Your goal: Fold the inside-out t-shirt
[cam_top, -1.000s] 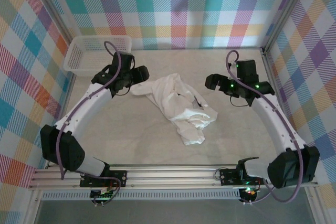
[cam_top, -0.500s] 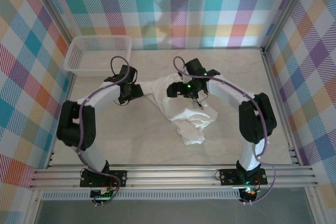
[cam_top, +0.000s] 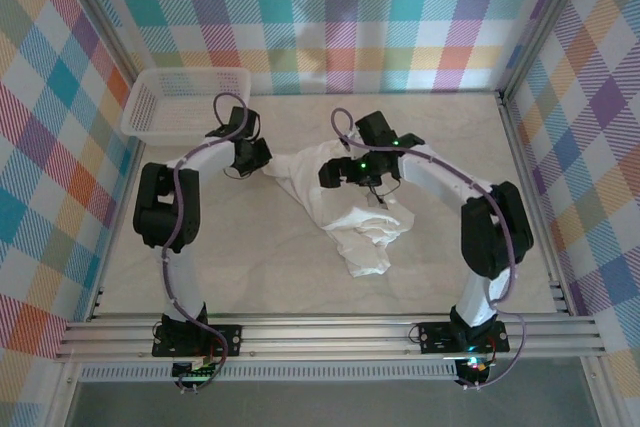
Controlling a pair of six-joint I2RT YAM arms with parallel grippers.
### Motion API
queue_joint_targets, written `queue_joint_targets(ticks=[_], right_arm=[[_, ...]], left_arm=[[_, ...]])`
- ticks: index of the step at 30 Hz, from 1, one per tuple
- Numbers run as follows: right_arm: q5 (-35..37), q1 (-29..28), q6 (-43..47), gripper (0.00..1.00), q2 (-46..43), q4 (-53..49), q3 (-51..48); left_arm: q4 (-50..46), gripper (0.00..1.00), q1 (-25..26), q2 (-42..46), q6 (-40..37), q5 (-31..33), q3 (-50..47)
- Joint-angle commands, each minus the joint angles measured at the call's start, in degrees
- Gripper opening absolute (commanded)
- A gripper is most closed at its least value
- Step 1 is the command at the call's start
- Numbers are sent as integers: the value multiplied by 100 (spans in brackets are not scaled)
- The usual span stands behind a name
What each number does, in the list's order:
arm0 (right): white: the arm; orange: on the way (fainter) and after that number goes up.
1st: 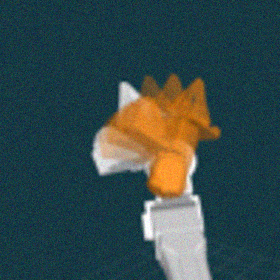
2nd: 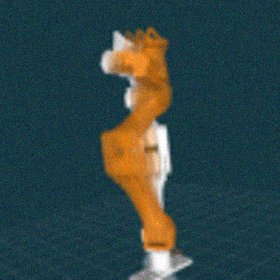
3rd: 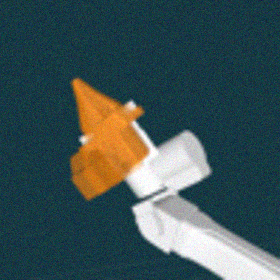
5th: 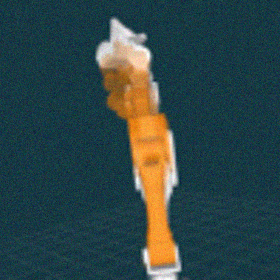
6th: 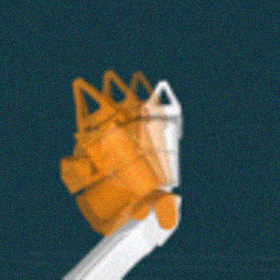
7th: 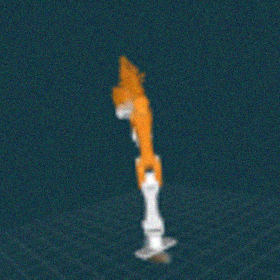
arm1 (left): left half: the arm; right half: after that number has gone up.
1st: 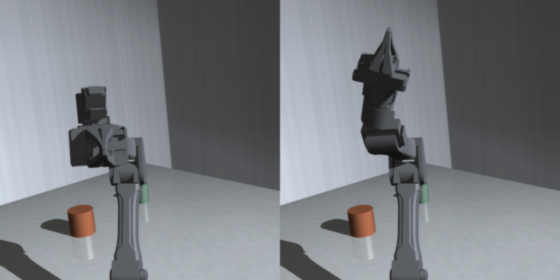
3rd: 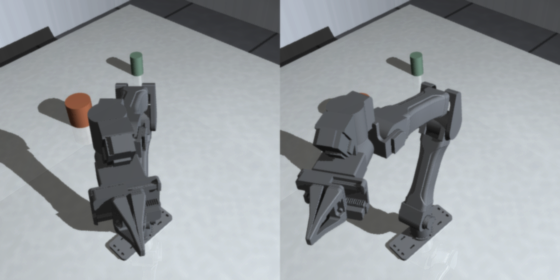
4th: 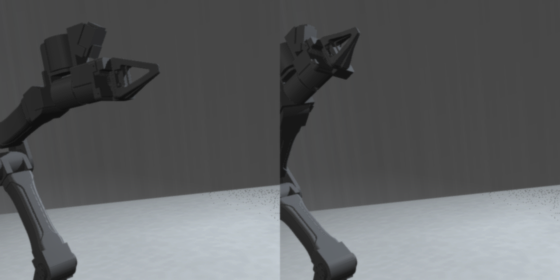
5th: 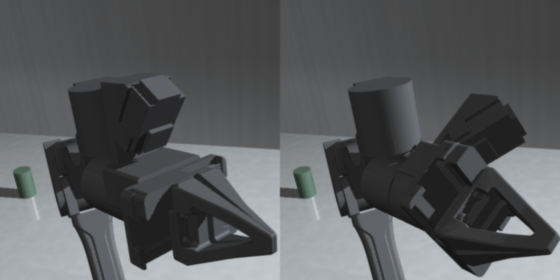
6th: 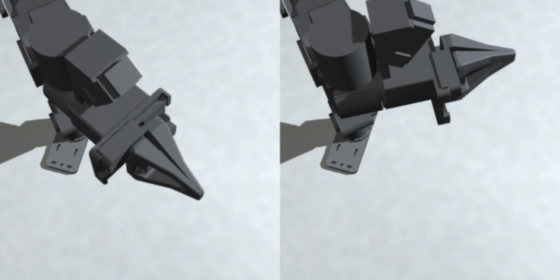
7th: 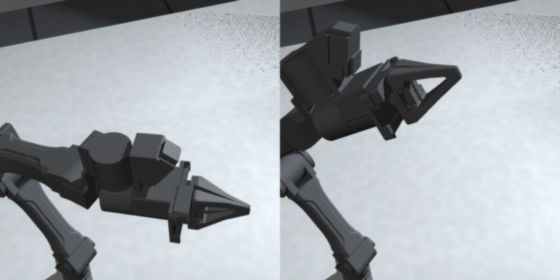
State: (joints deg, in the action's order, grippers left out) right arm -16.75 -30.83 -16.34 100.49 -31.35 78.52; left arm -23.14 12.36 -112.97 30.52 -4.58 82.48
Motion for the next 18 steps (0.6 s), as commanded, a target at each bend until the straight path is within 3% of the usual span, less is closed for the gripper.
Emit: queue_joint_targets(ticks=[1,5,8,11,15,16,17,18], right_arm=[[116,-2,423,99,-799,434,-389],[311,-4,783,98,-1491,996,-862],[190,-9,735,96,-1680,1542,-1172],[-60,-62,735,100,-1473,1891,-1419],[125,-99,480,100,-692,1710,-1283],[10,-112,425,96,-558,1707,-1232],[-60,-124,358,85,-436,1713,-1196],[-37,-131,314,65,-384,1693,-1161]], left_arm=[[-617,0,221,1216,112,-535,591],[-1770,0,870,2027,-222,-242,1510],[-2064,0,1159,2422,-166,-200,1932],[-2147,0,1404,2643,-139,-171,2288],[-2250,0,1592,2791,-117,121,2685],[-2248,0,1595,2822,-76,166,2729],[-2265,0,1592,2858,-57,240,2768],[-2311,0,1595,2902,-81,340,2821]])
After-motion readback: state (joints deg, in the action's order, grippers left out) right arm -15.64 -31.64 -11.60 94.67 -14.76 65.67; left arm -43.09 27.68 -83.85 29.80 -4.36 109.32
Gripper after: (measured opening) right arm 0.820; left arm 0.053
